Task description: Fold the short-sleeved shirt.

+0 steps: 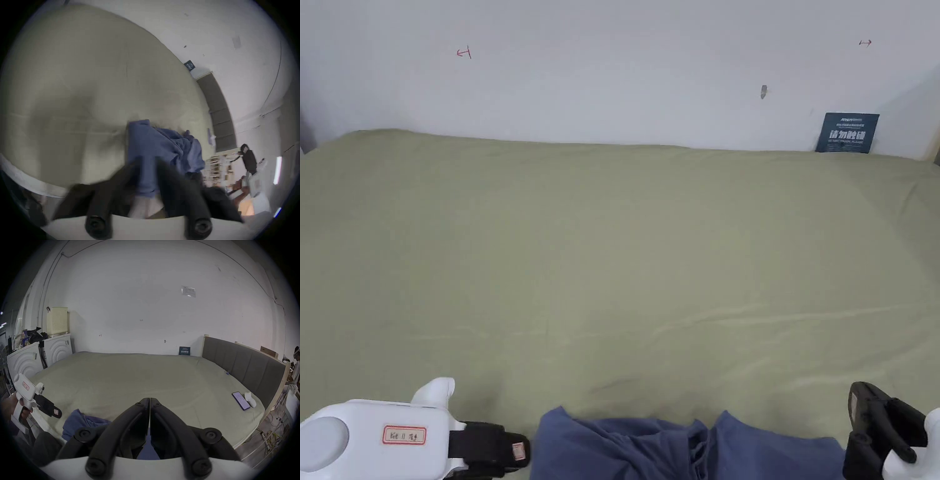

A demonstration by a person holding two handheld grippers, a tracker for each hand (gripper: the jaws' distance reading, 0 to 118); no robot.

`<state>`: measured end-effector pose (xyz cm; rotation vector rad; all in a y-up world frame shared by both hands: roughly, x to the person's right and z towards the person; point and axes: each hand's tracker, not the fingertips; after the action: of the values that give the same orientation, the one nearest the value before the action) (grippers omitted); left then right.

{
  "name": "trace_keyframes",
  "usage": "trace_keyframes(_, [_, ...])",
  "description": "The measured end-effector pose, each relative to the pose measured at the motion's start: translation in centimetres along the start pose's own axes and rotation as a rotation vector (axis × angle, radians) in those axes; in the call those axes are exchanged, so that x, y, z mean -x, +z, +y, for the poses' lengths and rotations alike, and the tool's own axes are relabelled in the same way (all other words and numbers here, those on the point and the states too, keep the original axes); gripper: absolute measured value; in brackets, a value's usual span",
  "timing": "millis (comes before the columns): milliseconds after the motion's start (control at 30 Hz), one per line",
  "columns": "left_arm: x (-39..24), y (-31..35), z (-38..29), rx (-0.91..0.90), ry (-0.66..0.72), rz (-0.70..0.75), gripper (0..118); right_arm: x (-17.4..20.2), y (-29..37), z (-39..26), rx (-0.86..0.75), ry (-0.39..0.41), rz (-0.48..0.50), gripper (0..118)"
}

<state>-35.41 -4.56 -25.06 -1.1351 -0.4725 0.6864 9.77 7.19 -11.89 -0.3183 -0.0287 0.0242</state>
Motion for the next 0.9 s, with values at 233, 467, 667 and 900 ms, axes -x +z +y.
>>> trace_keyframes(233, [3.1,-5.5,0.9,0.097,0.121,-0.218,117,0.6,-0.5,0.1,0.011,0.026,0.001,6])
trace_keyframes(467, [2.8,-9.8,0.4,0.136,0.195,-0.351,13,0.4,-0.7,-0.3,0.035,0.035,-0.004,6])
trace_keyframes(667, [1.7,-8.3,0.2,0.102,0.176,-0.219,11,0.0,-0.2,0.1,0.020,0.028,-0.005,6])
trace_keyframes(900, [2.7,0.4,2.0,-0.121,0.199,-0.126,11,-0.4,0.3,0.9,-0.016,0.019,0.006,6])
